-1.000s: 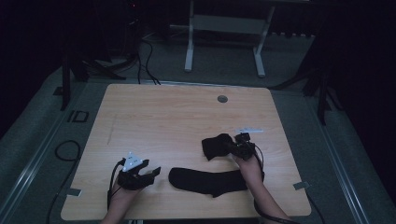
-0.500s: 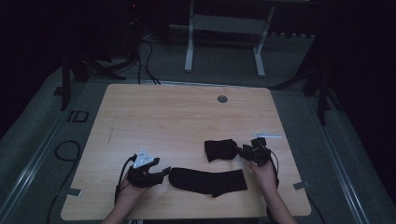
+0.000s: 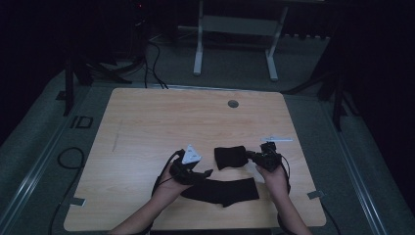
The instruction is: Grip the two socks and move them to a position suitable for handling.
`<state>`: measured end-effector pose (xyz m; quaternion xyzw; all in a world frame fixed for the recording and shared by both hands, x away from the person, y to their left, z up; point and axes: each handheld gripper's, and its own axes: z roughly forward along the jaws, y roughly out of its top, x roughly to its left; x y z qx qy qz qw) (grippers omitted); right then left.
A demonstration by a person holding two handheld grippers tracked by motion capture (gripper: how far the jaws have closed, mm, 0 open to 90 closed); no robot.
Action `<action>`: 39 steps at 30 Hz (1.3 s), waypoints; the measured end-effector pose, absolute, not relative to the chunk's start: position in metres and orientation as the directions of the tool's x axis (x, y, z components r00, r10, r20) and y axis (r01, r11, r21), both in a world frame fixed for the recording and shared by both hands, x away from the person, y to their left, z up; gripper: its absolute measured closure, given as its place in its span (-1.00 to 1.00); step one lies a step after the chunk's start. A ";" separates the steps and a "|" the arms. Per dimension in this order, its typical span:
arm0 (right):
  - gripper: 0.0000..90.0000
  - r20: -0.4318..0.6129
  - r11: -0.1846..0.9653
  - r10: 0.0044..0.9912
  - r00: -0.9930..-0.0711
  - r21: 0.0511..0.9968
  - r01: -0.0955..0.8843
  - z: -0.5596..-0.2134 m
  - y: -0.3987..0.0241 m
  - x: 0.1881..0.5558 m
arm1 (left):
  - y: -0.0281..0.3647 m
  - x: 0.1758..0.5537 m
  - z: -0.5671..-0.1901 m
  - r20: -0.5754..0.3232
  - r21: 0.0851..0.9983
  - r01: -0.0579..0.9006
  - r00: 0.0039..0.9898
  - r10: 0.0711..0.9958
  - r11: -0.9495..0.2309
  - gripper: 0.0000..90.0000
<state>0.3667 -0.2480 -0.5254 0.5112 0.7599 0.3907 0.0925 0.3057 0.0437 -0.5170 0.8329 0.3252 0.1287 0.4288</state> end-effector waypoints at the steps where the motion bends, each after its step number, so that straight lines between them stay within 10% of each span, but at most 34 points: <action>1: 0.97 0.259 0.170 0.847 -0.463 0.694 0.700 -0.523 -0.246 0.365 | 0.038 0.309 -0.516 -0.077 0.796 0.440 0.756 0.651 -0.417 -0.28; 23: 0.97 0.357 0.107 0.775 -0.522 0.740 0.664 -0.492 -0.222 0.348 | -0.051 0.346 -0.522 0.007 0.779 0.406 0.757 0.654 -0.478 -0.31; 34: 0.97 0.358 0.128 0.763 -0.537 0.731 0.670 -0.497 -0.219 0.347 | -0.051 0.348 -0.523 0.037 0.761 0.397 0.763 0.645 -0.513 0.84; 39: 0.89 0.361 0.138 0.752 -0.551 0.731 0.668 -0.497 -0.217 0.348 | -0.048 0.347 -0.522 0.041 0.764 0.399 0.753 0.656 -0.506 0.97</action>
